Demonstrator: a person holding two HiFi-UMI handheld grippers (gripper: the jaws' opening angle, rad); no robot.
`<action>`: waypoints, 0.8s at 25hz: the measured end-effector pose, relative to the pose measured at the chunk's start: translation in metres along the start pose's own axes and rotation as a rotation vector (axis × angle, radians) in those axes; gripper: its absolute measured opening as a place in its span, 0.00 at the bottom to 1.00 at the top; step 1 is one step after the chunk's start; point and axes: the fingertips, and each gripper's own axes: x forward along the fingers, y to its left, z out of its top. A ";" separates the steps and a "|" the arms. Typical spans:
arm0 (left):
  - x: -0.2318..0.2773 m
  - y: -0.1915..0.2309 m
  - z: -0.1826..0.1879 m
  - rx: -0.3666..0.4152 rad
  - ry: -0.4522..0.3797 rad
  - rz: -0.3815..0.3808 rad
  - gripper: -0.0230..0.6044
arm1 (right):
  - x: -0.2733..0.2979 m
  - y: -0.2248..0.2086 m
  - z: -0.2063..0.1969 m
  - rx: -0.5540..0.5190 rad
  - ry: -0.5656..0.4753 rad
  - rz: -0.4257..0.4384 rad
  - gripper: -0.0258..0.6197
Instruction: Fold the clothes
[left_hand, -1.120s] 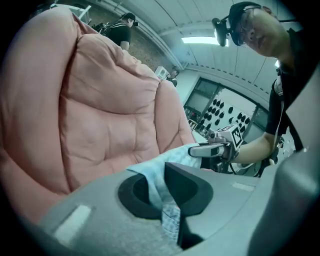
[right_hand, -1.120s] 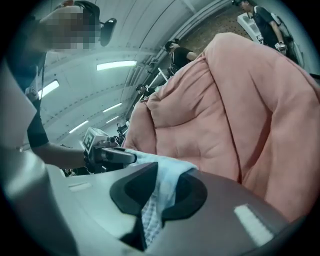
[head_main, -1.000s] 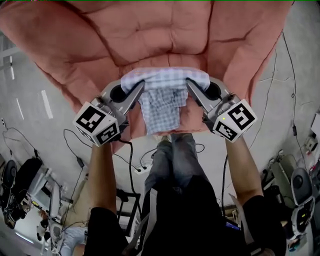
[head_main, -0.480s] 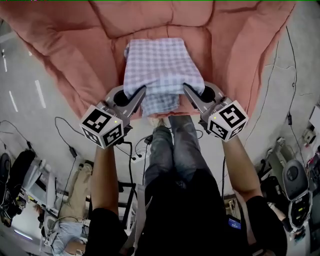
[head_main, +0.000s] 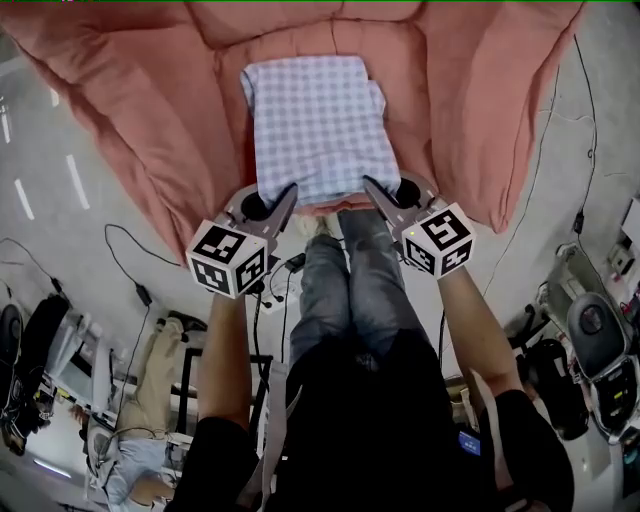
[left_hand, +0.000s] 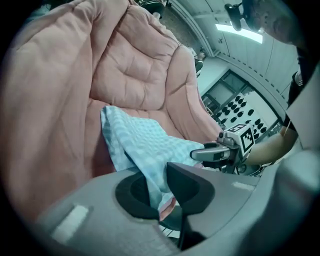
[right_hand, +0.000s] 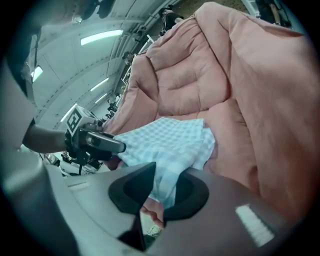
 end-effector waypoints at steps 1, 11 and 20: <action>-0.001 0.000 -0.007 -0.003 0.013 0.006 0.13 | 0.000 0.002 -0.006 0.003 0.010 -0.002 0.14; -0.010 0.008 -0.054 -0.058 0.090 0.064 0.25 | -0.010 -0.007 -0.052 0.042 0.100 -0.083 0.20; -0.043 -0.010 -0.066 -0.038 0.067 0.045 0.25 | -0.044 0.005 -0.049 0.020 0.061 -0.171 0.23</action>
